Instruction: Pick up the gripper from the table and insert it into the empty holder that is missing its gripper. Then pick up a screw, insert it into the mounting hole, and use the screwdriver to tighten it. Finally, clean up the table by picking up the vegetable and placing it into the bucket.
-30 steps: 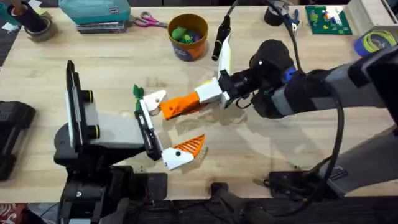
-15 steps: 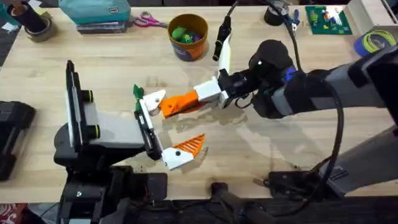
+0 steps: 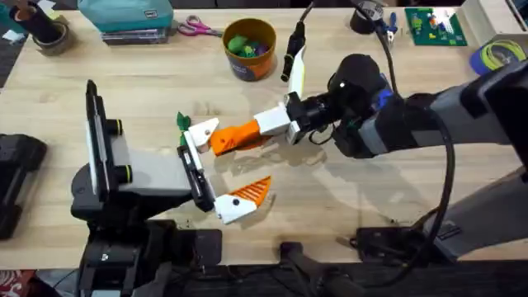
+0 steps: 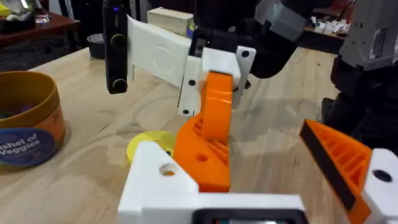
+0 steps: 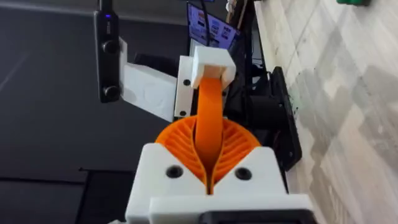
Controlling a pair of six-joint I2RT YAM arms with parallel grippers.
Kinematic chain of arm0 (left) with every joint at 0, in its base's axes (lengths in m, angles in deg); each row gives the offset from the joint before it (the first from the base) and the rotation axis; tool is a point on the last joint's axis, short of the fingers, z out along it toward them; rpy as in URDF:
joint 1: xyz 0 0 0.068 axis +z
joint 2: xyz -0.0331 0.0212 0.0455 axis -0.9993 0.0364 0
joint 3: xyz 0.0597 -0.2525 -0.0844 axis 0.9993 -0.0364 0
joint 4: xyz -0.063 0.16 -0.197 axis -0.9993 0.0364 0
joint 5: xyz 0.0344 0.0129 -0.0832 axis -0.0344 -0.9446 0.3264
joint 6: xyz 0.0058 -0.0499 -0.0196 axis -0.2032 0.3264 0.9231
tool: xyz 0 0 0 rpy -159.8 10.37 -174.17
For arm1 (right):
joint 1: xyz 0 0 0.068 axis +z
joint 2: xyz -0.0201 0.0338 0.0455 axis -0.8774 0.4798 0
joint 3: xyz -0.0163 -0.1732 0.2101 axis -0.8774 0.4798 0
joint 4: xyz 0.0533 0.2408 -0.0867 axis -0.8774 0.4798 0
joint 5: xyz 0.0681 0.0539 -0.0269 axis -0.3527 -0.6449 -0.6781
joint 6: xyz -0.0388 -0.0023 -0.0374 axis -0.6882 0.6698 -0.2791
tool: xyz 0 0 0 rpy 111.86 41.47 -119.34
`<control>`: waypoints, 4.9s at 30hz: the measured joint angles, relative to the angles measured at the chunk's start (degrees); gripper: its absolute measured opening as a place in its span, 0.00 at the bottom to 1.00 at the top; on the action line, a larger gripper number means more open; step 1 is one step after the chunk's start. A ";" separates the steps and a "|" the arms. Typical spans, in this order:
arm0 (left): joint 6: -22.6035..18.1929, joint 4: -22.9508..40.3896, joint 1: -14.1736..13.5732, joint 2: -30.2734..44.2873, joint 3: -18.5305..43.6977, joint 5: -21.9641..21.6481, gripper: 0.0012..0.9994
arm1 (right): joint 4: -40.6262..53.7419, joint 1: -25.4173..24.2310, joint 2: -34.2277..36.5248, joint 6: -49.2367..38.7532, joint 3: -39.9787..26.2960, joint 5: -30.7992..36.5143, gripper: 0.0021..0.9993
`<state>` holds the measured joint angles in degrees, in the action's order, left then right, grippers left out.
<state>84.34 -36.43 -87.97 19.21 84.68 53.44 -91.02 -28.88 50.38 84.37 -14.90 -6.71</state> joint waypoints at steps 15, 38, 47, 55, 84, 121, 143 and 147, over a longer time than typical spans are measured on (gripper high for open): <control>-0.02 -0.28 0.52 0.00 0.00 -2.28 0.99 | 0.74 0.50 3.76 0.00 -5.19 -1.96 0.01; 0.00 -0.26 0.52 0.00 0.00 -2.19 0.99 | 2.83 1.04 8.80 0.04 -12.62 -5.39 0.01; 0.02 -0.24 0.52 0.00 0.00 -1.98 0.99 | 2.81 1.72 9.44 0.26 -13.47 -4.76 0.01; 0.02 -0.24 0.52 0.00 0.00 -2.11 0.99 | 2.81 2.36 9.44 0.50 -13.50 -3.84 0.01; -0.04 -0.17 0.24 0.00 0.00 -0.93 0.99 | 3.11 4.02 10.64 0.87 -13.52 -2.74 0.99; -0.04 -0.15 0.24 0.00 0.00 -0.91 0.99 | 95.03 -23.07 -18.00 -56.18 -20.76 7.63 1.00; -0.04 -0.15 0.24 0.00 0.00 -0.88 0.99 | 136.57 -15.53 -34.16 -97.19 -37.74 59.60 1.00; -0.04 -0.16 0.24 0.00 0.00 -0.88 0.99 | 136.49 -11.21 -34.17 -98.13 -36.27 62.40 1.00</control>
<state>84.29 -36.59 -87.73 19.21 84.68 52.56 45.47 -40.09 16.22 -13.76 -51.17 55.69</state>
